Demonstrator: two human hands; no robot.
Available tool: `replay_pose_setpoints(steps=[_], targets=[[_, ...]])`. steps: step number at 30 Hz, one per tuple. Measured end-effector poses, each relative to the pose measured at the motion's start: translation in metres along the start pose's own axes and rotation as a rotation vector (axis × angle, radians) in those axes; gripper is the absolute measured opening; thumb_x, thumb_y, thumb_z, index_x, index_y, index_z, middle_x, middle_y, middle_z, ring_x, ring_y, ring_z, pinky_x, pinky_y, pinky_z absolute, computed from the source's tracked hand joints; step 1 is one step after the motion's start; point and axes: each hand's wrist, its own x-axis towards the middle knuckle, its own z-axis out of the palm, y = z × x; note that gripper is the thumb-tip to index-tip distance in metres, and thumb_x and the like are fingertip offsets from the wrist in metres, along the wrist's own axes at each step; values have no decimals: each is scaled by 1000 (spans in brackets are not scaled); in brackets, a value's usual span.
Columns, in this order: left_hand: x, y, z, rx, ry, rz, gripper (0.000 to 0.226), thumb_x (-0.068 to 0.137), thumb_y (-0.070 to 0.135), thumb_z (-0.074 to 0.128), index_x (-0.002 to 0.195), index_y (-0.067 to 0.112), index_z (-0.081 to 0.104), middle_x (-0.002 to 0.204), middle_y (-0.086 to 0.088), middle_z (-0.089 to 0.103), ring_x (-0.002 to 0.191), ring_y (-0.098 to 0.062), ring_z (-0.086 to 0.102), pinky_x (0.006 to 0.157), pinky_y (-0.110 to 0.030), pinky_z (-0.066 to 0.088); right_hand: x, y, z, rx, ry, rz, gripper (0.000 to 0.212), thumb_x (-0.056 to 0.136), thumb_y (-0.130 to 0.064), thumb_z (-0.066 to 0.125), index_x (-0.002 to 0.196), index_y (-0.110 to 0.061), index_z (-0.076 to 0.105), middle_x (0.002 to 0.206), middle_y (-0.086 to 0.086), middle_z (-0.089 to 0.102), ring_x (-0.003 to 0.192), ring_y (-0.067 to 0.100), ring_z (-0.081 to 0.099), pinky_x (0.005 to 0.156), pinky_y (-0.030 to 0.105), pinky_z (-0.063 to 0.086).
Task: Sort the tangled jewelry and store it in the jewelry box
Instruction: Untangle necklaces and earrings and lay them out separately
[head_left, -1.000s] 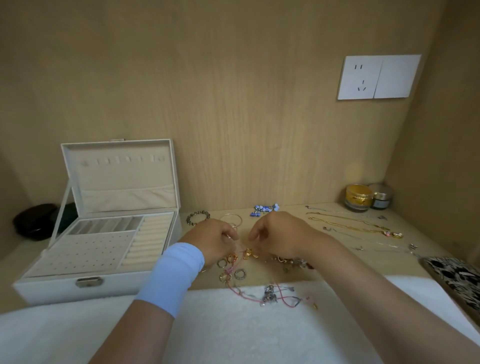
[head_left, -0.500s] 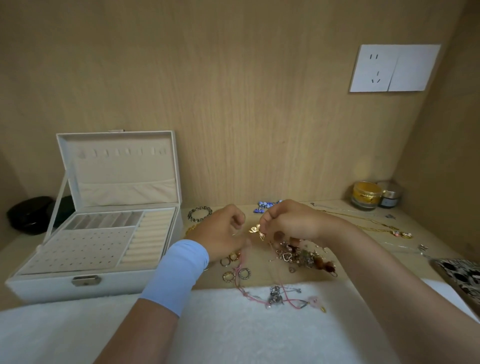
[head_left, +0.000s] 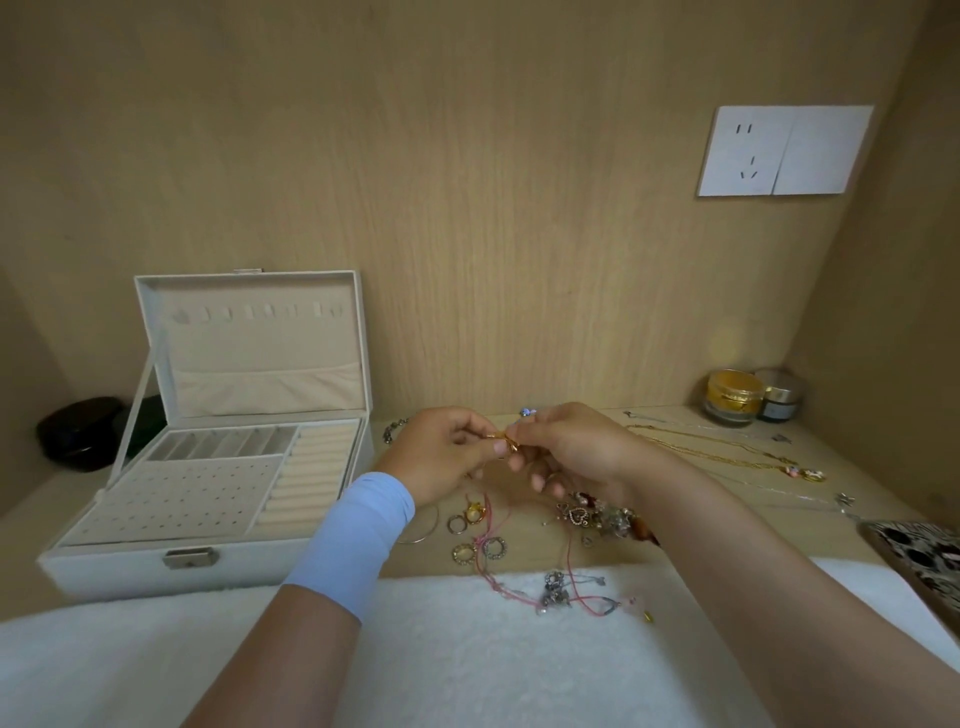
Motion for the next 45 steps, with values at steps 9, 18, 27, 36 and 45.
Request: replay_pose_setpoints(steps=[9, 18, 27, 36, 45], targets=[[-11, 4, -30, -47, 10, -87, 10, 91, 22, 70, 100, 17, 68, 77, 5, 75, 60, -13, 53, 54, -24, 43, 3, -9, 19, -253, -2, -384, 33, 91, 6, 65, 118, -10, 71, 90, 9, 64, 59, 16, 63, 46, 26, 52], [-13, -4, -16, 259, -83, -61, 10, 89, 29, 69, 80, 32, 73, 89, 15, 74, 82, -6, 66, 85, -27, 52, -8, -3, 5, -522, 45, -275, 6, 86, -13, 77, 84, -18, 81, 73, 10, 74, 56, 14, 62, 53, 24, 47], [-18, -9, 4, 515, -77, -77, 21, 90, 18, 63, 84, 37, 70, 95, 16, 70, 94, -8, 65, 89, -21, 49, -36, 8, 8, -933, -119, -14, 18, 78, -36, 75, 61, -32, 71, 56, -16, 62, 60, 4, 55, 62, 22, 45], [-20, -21, 11, 585, -30, 22, 23, 91, 22, 62, 108, 35, 72, 106, 11, 63, 103, -11, 60, 96, -29, 47, -4, 22, 15, -1097, 80, -33, 38, 84, -48, 62, 87, -13, 75, 85, 7, 72, 84, 25, 68, 78, 38, 58], [-5, -13, 5, 713, -68, -125, 28, 95, 25, 55, 116, 34, 71, 126, 8, 66, 114, -17, 61, 100, -28, 47, 19, 18, 12, -1115, 105, -96, 14, 88, -35, 66, 93, -29, 78, 91, -11, 73, 88, 13, 64, 69, 27, 44]])
